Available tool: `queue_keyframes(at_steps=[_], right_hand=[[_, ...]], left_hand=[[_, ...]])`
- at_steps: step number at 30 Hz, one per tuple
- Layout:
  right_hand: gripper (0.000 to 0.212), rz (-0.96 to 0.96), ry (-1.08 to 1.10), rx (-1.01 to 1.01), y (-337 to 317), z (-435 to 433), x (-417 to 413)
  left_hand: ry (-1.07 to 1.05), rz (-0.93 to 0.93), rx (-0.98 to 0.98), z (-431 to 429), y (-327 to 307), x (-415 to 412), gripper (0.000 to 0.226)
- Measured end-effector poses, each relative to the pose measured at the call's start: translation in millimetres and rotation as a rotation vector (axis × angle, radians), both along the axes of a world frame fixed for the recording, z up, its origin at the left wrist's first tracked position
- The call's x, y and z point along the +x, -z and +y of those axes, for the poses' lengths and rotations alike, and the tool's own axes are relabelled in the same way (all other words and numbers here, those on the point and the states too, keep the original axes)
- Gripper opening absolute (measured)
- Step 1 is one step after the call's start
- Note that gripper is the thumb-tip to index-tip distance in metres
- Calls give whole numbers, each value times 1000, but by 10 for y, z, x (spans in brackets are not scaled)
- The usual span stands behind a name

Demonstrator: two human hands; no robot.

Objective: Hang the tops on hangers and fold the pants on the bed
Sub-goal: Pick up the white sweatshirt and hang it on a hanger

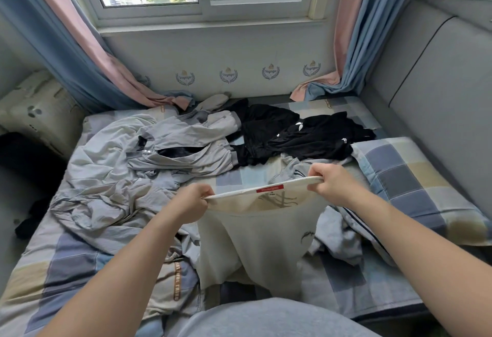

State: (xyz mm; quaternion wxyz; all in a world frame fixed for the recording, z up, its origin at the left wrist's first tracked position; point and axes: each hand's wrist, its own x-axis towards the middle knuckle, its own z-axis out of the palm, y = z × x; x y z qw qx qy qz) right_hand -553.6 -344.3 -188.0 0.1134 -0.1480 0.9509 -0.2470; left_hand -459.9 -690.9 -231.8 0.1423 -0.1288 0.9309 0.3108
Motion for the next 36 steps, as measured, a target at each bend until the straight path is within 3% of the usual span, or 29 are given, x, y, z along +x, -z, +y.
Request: queue_keyframes(at_steps=[5, 7, 9, 11, 13, 17, 24, 31, 36], right_hand=[[26, 72, 227, 155, 376, 189, 38], [29, -65, 325, -10, 492, 204, 27], [35, -288, 469, -305, 509, 168, 26], [38, -362, 534, -452, 465, 160, 16], [37, -264, 473, -491, 347, 147, 11], [28, -32, 348, -457, -110, 73, 81], [22, 350, 277, -557, -1217, -111, 299], [20, 752, 511, -614, -2259, -277, 903], [18, 882, 731, -608, -2586, -370, 1630]], left_hand=[[-180, 146, 226, 21, 196, 64, 40], [-265, 209, 283, 61, 271, 93, 37], [-328, 256, 307, 95, 305, 101, 33], [-321, 278, 292, 102, 291, 81, 25], [-276, 301, 247, 94, 198, 26, 21], [-192, 477, 179, 130, -300, -140, 33], [4, 744, 332, 268, -1533, -545, 22], [203, 890, 557, 341, -2604, -645, 25], [380, 947, 695, 588, -2960, -442, 29]])
